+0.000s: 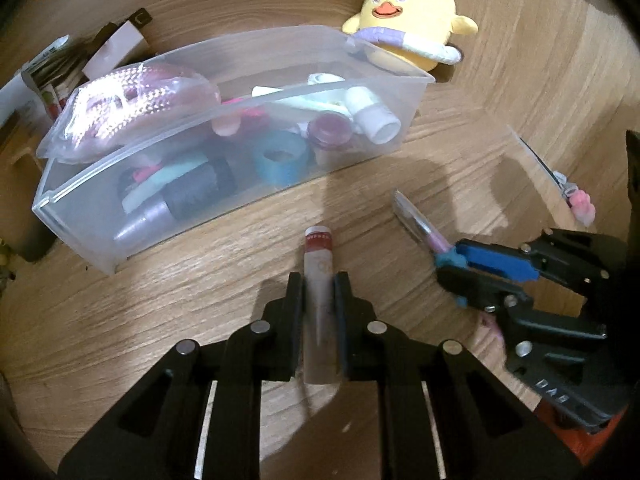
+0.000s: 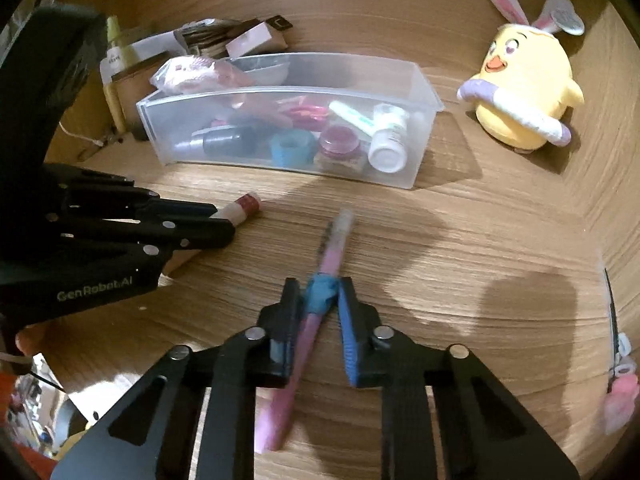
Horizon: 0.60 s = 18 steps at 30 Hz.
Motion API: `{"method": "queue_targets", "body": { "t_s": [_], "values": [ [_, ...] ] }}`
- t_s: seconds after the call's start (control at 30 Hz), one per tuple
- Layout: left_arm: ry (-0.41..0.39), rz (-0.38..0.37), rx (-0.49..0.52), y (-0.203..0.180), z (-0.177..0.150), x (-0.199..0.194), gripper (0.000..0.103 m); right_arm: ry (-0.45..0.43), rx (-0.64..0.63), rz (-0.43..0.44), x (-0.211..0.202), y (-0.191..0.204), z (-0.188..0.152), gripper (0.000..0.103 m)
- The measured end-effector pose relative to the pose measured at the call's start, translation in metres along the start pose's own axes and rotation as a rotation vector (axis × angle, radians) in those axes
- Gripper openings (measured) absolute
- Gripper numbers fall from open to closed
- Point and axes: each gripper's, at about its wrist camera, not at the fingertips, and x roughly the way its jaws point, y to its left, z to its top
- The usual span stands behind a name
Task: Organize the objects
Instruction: 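Grasp the pink-capped tube with the left tool while the right tool grasps the toothbrush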
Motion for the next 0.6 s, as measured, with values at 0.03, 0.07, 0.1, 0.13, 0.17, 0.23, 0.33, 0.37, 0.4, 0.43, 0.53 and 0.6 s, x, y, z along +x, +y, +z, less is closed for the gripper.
{"method": "queue_targets", "body": {
  "t_s": [0.03, 0.07, 0.1, 0.13, 0.17, 0.23, 0.33, 0.37, 0.4, 0.43, 0.53, 0.6],
  "values": [
    [-0.004, -0.002, -0.002, 0.0, 0.0, 0.0, 0.014, 0.001, 0.015, 0.002, -0.001, -0.003, 0.0, 0.015],
    [-0.008, -0.008, -0.008, 0.0, 0.0, 0.0, 0.014, 0.0, 0.027, 0.005, -0.002, -0.007, -0.001, 0.015],
    [-0.012, -0.012, -0.012, 0.002, -0.001, -0.001, 0.014, -0.004, 0.038, 0.006, -0.004, -0.009, -0.001, 0.014],
    [-0.019, -0.018, -0.016, 0.001, 0.0, -0.003, 0.014, -0.012, 0.046, 0.003, -0.007, -0.012, 0.0, 0.014],
    [-0.03, -0.025, -0.02, 0.0, 0.001, -0.005, 0.014, -0.023, 0.051, -0.001, -0.011, -0.015, 0.001, 0.014],
    [-0.055, -0.029, -0.024, -0.001, 0.004, -0.011, 0.014, -0.047, 0.054, -0.013, -0.019, -0.019, 0.004, 0.014],
    [-0.099, -0.031, -0.029, -0.002, 0.01, -0.025, 0.014, -0.09, 0.059, -0.022, -0.032, -0.025, 0.014, 0.014],
    [-0.11, -0.031, -0.028, -0.002, 0.011, -0.03, 0.014, -0.104, 0.059, -0.024, -0.035, -0.027, 0.018, 0.014],
    [-0.121, -0.03, -0.028, -0.002, 0.012, -0.034, 0.014, -0.118, 0.058, -0.026, -0.039, -0.029, 0.021, 0.014],
    [-0.135, -0.027, -0.029, -0.003, 0.014, -0.038, 0.014, -0.135, 0.052, -0.032, -0.043, -0.03, 0.026, 0.014],
    [-0.179, -0.028, -0.04, -0.001, 0.024, -0.051, 0.014, -0.177, 0.043, -0.043, -0.052, -0.033, 0.039, 0.014],
    [-0.2, -0.032, -0.048, 0.001, 0.029, -0.057, 0.014, -0.212, 0.04, -0.043, -0.059, -0.036, 0.05, 0.014]
  ]
}}
